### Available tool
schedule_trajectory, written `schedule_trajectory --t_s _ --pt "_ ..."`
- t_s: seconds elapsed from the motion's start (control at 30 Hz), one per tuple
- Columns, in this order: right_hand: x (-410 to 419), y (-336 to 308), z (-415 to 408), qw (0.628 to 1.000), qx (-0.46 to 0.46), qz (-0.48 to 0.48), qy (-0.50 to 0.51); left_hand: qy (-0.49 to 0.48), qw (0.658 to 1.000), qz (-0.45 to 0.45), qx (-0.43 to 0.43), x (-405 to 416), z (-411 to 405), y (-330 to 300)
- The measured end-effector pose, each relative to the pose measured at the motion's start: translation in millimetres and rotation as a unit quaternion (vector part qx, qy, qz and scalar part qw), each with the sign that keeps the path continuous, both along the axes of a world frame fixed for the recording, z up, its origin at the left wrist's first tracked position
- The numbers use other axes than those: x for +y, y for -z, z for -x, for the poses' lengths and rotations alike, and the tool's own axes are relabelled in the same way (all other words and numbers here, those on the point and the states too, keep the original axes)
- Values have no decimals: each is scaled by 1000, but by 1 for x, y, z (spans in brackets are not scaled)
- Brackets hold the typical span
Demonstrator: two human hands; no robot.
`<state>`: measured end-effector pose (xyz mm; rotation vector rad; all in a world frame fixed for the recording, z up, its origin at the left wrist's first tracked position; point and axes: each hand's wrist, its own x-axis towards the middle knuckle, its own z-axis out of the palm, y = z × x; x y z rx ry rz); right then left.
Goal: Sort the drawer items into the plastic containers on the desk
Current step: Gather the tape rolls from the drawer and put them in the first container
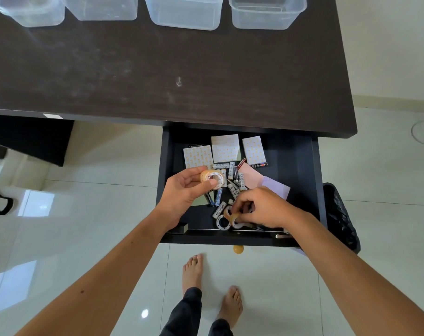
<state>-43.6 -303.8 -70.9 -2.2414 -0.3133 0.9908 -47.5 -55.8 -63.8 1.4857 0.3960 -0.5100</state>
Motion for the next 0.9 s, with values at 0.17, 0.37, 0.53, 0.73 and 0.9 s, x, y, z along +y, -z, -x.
schedule_trajectory --t_s 0.17,0.37,0.53,0.73,0.9 --pt "6 2 -5 1000 -18 7 -18 3 1000 5 5 2 2 2" --pt "12 5 -1 993 -66 42 -89 1 1000 16 13 4 4 1" --pt "6 5 -2 995 -64 32 -76 -2 1000 17 15 7 6 -2" --pt "12 1 2 999 -25 18 -38 -13 1000 21 8 5 9 -8" --pt "31 1 7 1000 -14 4 9 -16 1000 23 5 7 10 -13"
